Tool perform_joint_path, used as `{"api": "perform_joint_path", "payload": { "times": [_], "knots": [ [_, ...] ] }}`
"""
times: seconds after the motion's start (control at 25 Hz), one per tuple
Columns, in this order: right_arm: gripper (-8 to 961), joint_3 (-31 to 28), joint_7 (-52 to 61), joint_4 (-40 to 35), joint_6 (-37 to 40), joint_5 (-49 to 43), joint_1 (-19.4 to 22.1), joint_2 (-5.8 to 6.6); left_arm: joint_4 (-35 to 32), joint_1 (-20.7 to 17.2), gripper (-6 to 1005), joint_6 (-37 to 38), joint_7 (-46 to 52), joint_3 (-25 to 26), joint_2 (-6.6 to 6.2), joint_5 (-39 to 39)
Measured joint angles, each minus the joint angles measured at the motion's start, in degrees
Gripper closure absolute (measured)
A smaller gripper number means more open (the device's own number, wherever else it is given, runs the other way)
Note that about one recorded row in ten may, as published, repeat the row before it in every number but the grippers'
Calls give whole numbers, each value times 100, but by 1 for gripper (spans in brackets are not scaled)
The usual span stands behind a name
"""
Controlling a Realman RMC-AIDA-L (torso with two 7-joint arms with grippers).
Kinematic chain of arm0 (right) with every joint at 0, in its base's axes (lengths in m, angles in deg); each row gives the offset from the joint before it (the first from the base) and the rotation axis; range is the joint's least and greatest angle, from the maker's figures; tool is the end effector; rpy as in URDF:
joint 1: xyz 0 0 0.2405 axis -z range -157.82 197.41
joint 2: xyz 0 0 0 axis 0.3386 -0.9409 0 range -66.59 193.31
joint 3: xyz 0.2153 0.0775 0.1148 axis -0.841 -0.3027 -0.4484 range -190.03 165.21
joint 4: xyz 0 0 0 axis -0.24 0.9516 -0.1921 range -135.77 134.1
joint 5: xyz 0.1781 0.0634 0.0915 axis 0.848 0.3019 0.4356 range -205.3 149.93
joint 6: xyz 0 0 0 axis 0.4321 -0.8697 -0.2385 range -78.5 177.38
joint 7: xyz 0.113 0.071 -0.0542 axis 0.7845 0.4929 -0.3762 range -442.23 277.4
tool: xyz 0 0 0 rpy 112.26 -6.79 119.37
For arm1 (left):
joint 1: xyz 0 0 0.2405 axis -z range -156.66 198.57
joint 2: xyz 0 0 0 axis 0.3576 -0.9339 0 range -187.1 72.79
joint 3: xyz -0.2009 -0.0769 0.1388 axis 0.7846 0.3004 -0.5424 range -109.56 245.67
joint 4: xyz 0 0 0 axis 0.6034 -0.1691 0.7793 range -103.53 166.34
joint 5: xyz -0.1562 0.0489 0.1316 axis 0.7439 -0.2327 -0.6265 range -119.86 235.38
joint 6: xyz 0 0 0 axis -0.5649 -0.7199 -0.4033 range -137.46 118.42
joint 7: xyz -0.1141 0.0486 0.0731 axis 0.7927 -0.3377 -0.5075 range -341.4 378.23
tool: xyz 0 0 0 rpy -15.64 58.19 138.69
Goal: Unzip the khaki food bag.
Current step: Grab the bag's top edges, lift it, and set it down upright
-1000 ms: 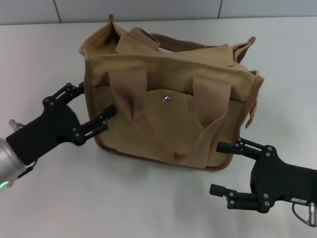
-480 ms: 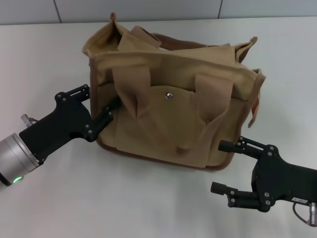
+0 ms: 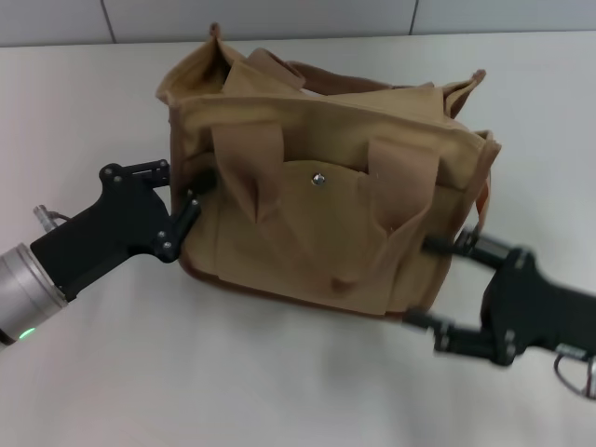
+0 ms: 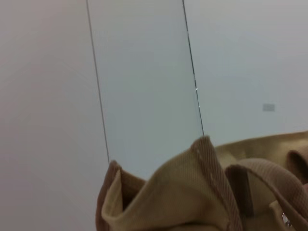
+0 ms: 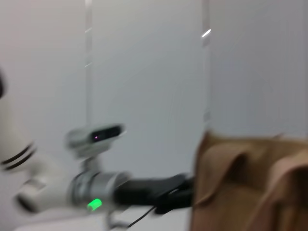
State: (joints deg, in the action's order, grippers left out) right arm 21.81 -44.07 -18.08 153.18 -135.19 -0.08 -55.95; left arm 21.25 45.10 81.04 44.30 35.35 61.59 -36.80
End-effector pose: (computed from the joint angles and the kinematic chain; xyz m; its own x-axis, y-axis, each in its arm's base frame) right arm 0.2881 0.2286 -0.0299 0.6845 0.0048 -0.7290 -0.2588 -0.9332 -0.2491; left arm -0.2911 0.2780 -0.0315 0.7450 -0.1499 0.6501 0.3154 -0.7795 -0.5412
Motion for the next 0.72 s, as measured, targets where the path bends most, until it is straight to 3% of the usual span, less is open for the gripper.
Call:
{"api": "perform_joint_path", "payload": {
  "times": [0.16, 0.28, 0.4, 0.72],
  "knots": [
    [127, -448, -1, 17, 89, 828, 179, 1, -134, -98, 843, 410, -225, -32, -1, -43],
    [127, -1132, 293, 76, 155, 1716, 330, 14, -395, -203, 891, 699, -212, -50, -15, -48],
    [127, -1312, 635, -38, 143, 1889, 336, 38, -769, -292, 939, 867, -74, -59, 5, -51],
    [127, -1330, 2387, -917, 313, 1890, 158, 165, -1400, -407, 939, 1980, 47, -187, 9, -65]
  ]
}}
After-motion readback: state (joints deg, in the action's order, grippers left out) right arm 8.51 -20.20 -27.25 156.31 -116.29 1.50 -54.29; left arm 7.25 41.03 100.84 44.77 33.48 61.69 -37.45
